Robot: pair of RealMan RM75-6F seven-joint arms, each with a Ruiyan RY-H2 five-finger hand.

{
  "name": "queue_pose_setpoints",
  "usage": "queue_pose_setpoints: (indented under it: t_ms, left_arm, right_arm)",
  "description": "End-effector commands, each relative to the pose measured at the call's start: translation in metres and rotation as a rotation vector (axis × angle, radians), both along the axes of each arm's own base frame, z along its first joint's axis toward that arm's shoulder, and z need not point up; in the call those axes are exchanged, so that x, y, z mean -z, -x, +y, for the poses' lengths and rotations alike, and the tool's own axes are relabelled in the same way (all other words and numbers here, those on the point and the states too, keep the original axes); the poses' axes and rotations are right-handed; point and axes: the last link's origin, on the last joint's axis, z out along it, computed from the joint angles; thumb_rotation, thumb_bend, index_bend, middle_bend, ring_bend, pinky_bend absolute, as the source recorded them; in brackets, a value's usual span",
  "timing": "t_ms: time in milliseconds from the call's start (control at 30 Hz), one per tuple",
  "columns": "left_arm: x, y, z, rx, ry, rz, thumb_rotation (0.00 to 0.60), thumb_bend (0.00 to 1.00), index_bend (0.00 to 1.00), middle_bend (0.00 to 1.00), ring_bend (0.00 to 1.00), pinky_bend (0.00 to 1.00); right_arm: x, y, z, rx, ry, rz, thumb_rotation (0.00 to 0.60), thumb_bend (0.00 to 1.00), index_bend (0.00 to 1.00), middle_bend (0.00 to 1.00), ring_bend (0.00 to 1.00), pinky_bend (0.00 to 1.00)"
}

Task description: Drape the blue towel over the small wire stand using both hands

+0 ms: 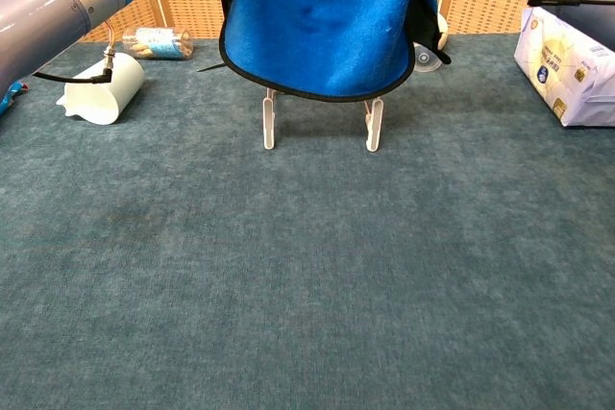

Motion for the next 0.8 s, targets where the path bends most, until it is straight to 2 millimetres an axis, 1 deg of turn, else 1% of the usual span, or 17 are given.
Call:
queue_pose_setpoints:
  t_ms: [33, 367, 533, 667, 800]
  left_arm:
    - [-0.001, 0.000, 0.000, -0.001, -0.002, -0.001, 0.600, 0.56, 0.79, 0.45, 0.34, 0.14]
    - [-0.003, 0.005, 0.000, -0.012, -0.004, 0.005, 0.600, 0.56, 0.79, 0.45, 0.34, 0.14]
    - [-0.003, 0.006, 0.000, -0.014, 0.003, 0.006, 0.600, 0.56, 0.76, 0.44, 0.34, 0.14]
    - [-0.003, 0.008, 0.000, -0.014, 0.012, 0.008, 0.600, 0.56, 0.69, 0.40, 0.31, 0.12]
    - [-0.002, 0.011, 0.000, -0.016, 0.030, 0.027, 0.600, 0.55, 0.54, 0.33, 0.25, 0.09]
  right_arm:
    - [0.001, 0.000, 0.000, 0.000, -0.002, 0.000, 0.600, 0.48, 0.90, 0.48, 0.38, 0.46]
    - [0.003, 0.000, 0.001, 0.000, -0.007, 0.004, 0.600, 0.48, 0.90, 0.48, 0.38, 0.46]
    - [0.004, 0.001, 0.001, 0.006, -0.025, 0.013, 0.600, 0.46, 0.84, 0.45, 0.37, 0.46]
    - [0.005, 0.002, 0.001, 0.009, -0.036, 0.022, 0.600, 0.45, 0.74, 0.40, 0.33, 0.44]
    - [0.005, 0.004, 0.001, 0.007, -0.045, 0.040, 0.600, 0.44, 0.65, 0.36, 0.29, 0.40]
